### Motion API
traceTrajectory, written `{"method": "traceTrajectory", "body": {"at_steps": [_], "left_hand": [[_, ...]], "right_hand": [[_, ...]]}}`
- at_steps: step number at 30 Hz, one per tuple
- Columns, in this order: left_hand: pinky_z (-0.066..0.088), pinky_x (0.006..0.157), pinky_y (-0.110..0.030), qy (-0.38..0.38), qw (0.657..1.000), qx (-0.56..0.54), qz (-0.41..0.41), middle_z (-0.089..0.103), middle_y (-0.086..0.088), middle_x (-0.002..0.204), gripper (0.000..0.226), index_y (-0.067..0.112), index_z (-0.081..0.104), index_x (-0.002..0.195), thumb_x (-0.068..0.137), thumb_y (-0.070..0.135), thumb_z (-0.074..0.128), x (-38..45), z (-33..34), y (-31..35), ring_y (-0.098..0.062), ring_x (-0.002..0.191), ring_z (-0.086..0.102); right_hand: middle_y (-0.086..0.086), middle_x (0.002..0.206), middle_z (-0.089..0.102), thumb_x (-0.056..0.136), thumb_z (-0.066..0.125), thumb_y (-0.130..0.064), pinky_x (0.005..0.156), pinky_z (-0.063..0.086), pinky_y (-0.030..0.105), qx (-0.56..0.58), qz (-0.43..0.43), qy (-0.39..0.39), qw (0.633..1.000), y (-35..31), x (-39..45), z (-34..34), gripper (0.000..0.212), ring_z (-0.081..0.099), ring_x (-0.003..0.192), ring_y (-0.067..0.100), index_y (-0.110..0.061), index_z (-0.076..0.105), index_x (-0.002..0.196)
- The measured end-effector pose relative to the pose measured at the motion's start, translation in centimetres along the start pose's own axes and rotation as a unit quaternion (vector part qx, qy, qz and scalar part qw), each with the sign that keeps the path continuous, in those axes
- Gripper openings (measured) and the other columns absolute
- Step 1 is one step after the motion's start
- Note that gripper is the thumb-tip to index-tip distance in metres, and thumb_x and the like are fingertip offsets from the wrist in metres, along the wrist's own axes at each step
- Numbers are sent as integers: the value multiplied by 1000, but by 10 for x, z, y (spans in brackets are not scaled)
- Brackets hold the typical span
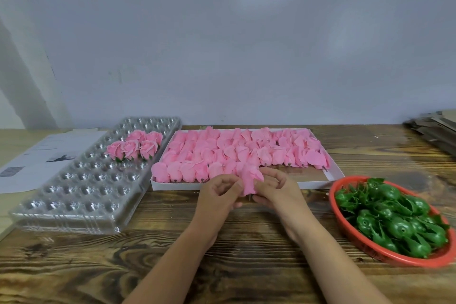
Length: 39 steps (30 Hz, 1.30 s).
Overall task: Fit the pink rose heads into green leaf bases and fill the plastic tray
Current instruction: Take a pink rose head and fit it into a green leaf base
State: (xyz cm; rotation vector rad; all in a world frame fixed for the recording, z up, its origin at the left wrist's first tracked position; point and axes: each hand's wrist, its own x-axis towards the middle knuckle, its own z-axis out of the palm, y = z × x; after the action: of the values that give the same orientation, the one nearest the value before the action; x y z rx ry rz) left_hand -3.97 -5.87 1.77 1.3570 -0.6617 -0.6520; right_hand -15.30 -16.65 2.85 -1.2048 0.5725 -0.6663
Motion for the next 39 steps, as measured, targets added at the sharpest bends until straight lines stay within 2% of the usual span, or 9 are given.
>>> {"method": "traceTrajectory", "body": {"at_steps": [4,8,11,16,21,26,30,36,39], "left_hand": [[60,71,-24,-8,1000,-26,4,77,0,91,4,25,78,89,89,23,75,0,-1,-1,-10,80,72],[58,68,-23,-6,999,-43,-14,78,-2,94,34,19,74,104,78,41,75,1,-2,0,-10,77,69],[56,66,-22,-27,999,-32,-10,77,1,96,28,30,77,101,78,46,74,2,-5,1,-8,78,66],[52,63,-21,-59,998,-20,-16,67,3,74,26,29,79,95,76,46,77,2,-11,0,-7,67,58],[49,56,-19,-39,999,-18,-15,62,1,70,16,26,78,85,80,41,76,2,-13,0,-8,60,53],[46,58,-21,-13,1000,-23,2,62,4,69,11,26,76,79,81,37,74,2,-12,1,-6,63,54],[45,56,-22,24,999,-23,20,62,4,67,11,15,71,85,94,21,70,2,-9,-2,-7,63,53],[47,58,-18,34,998,-17,42,65,7,69,11,10,69,87,94,19,69,-2,-3,-4,-3,64,57],[47,60,-15,33,998,-10,52,66,5,71,11,9,69,86,93,18,70,-2,-2,-5,-3,66,59]], "right_hand": [[12,101,76,86,72,-9,78,60,29,25,11,-44,999,1,-5,0,29,72,95,23,-11,66,115],[13,102,76,78,75,-17,75,60,24,37,8,-66,997,0,-9,1,36,73,93,20,-8,68,112],[14,104,75,83,73,-16,74,59,24,45,21,-81,996,-1,-10,1,32,73,94,20,-9,69,114],[12,101,75,93,63,-11,73,56,26,36,45,-86,995,1,-10,-1,21,69,86,14,-9,70,113],[13,102,74,92,66,-13,74,56,28,43,61,-77,994,1,-9,-1,23,69,85,16,-7,68,113],[14,103,74,85,72,-18,75,57,27,50,66,-90,993,1,-11,1,33,70,84,17,-6,67,115],[15,102,73,76,77,-23,75,57,26,67,63,-93,991,4,-13,4,37,70,85,16,-9,71,109],[18,107,74,73,78,-22,76,57,25,74,53,-91,992,6,-15,9,42,71,94,19,-8,69,111],[11,104,76,69,80,-22,74,57,23,61,49,-85,993,5,-17,11,46,72,94,16,-10,69,111]]}}
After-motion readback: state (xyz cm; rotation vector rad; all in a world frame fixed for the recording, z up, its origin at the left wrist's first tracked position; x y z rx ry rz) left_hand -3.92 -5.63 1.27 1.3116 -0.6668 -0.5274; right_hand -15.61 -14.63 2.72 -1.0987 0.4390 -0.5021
